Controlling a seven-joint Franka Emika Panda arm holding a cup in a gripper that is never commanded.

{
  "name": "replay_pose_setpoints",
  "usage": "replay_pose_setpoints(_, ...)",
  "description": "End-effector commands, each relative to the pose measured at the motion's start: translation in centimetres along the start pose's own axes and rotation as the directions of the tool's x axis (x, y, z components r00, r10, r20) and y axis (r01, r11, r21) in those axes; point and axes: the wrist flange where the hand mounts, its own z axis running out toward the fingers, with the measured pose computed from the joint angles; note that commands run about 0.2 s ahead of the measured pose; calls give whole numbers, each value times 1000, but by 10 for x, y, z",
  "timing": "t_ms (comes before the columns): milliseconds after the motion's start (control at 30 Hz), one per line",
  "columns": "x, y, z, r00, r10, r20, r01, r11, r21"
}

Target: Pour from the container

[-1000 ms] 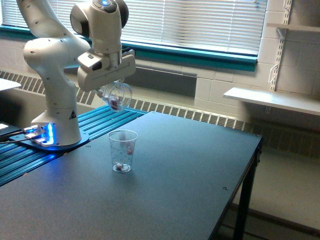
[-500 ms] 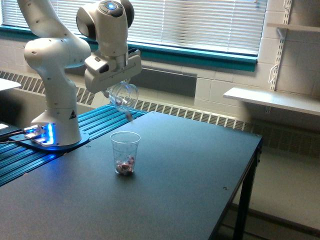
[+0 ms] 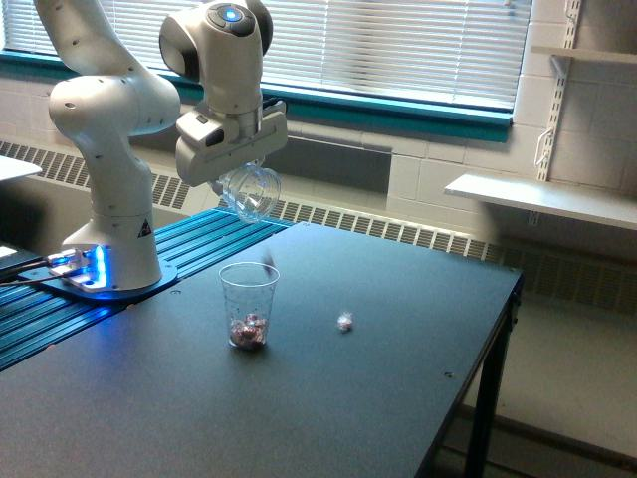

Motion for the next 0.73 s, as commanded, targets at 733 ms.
replay_pose_setpoints(733,-11,-5,9,999,13,-45,-13,1000,11)
